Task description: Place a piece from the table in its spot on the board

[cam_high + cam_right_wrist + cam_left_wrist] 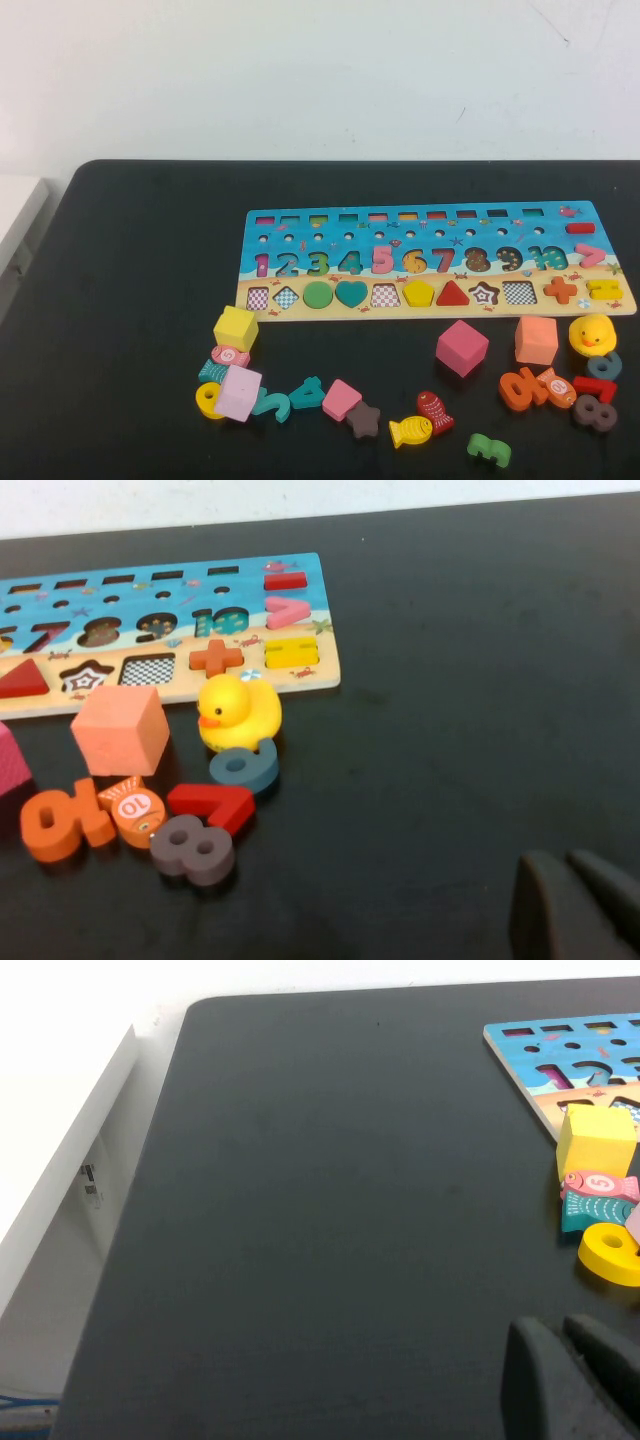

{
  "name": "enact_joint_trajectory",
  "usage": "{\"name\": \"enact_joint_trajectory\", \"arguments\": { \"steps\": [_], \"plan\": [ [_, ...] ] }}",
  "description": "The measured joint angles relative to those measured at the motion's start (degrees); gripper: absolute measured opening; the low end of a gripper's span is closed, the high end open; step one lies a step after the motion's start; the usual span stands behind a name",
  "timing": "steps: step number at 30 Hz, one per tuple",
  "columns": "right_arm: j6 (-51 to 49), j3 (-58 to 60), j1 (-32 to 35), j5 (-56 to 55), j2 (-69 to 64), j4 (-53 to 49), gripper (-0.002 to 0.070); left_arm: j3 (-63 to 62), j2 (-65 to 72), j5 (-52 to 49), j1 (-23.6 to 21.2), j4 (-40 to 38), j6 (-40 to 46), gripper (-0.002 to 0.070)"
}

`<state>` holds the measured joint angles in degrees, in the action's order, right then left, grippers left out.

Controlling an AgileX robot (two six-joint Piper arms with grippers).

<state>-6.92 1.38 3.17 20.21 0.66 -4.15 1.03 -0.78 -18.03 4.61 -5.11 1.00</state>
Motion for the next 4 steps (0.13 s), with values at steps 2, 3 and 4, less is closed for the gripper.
{"name": "enact_joint_trajectory", "arguments": {
  "steps": [2,3,4],
  "plan": [
    [0.00,0.00,0.00,0.00,0.00,0.00,0.0019,0.00,0.00,0.00,0.00,0.00,0.00,-0.0002],
    [0.00,0.00,0.00,0.00,0.00,0.00,0.0019,0.00,0.00,0.00,0.00,0.00,0.00,-0.0002],
    [0.00,0.00,0.00,0.00,0.00,0.00,0.0019,0.00,0.00,0.00,0.00,0.00,0.00,-0.0002]
  ]
}}
